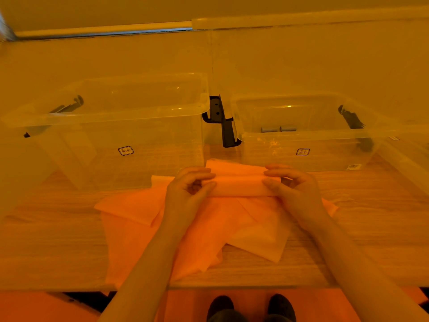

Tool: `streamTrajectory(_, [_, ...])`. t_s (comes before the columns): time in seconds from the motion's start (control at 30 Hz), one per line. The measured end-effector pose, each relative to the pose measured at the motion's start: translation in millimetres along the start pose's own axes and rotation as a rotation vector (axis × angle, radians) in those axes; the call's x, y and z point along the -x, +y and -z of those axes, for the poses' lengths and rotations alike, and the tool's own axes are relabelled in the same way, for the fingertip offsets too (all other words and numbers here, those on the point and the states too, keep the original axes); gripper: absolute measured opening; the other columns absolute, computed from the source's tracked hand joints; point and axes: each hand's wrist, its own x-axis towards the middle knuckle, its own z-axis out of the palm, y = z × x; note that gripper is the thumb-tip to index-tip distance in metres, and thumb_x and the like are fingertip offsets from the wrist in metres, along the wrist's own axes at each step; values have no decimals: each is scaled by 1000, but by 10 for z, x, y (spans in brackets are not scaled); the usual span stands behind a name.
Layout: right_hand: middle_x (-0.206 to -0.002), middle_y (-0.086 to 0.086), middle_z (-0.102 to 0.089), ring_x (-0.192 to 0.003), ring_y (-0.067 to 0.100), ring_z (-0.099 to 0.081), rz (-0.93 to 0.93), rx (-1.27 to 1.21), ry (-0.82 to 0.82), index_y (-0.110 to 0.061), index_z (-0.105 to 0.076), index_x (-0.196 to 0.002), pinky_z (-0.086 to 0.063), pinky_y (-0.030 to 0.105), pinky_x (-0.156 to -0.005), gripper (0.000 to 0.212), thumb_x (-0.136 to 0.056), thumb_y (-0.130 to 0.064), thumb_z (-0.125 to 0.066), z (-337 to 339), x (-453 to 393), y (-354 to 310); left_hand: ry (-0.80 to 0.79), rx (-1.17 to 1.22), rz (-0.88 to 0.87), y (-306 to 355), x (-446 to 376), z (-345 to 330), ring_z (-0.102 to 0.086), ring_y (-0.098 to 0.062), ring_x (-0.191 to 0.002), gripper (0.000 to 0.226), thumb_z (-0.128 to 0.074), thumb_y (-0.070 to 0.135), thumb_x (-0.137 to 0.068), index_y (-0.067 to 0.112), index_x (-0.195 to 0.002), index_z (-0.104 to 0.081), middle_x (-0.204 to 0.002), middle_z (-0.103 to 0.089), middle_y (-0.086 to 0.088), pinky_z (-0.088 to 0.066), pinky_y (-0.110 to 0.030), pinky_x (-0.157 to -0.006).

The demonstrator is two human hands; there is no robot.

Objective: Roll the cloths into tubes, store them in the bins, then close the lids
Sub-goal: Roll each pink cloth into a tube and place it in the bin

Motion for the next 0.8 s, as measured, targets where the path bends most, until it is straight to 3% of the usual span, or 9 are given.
streamTrajectory(0.1, [-110,-9,-67,-97,1,-66,-31,-20,-12,-15,-72,-95,-55,19,-70,29,-75,6,-73,-4,14,-7,-18,0,15,-13,-1,4,-60,-2,-96,28,-72,15,-72,34,-92,-68,-106,-65,7,-45,-11,-75])
streamTrajectory(0.3, [-89,-5,-74,-82,5,-70,-28,20,2,-13,-73,-95,-56,19,-65,21,-78,-1,-73,-32,56,-32,11,-56,50,22,-5,-9,-54,5,-73,32,-74,8,-80,36,-93,-66,-92,-63,6,-41,-9,-65])
streamTrajectory(0.43, [-88,-8,-74,-84,4,-69,-16,27,-30,-8,-73,-99,-56,19,-67,21,-80,0,-71,-37,65,-47,1,-70,36,-9,1,0,-60,-5,-91,22,-71,23,-81,40,-93,-65,-99,-66,6,-46,-16,-76])
streamTrajectory(0.5, [-96,-8,-72,-89,3,-69,8,14,-38,-8,-72,-101,-56,18,-69,23,-80,2,-70,-40,65,-45,-2,-58,43,-24,4,-7,-60,-7,-90,20,-68,27,-79,39,-94,-65,-98,-66,4,-46,-18,-75])
streamTrajectory(0.6, [-102,-3,-70,-96,3,-67,64,31,-50,-9,-72,-94,-55,19,-74,20,-79,5,-69,-32,48,-35,-12,-23,28,-41,2,-11,-60,-9,-89,20,-67,25,-80,40,-93,-65,-98,-65,5,-47,-23,-74])
streamTrajectory(0.8, [-110,-3,-68,-102,5,-65,43,62,-84,-14,-72,-92,-54,19,-78,28,-72,6,-75,-4,34,7,-8,-22,-5,-26,-10,1,-60,-6,-97,19,-70,20,-77,35,-89,-69,-102,-65,10,-46,-17,-75])
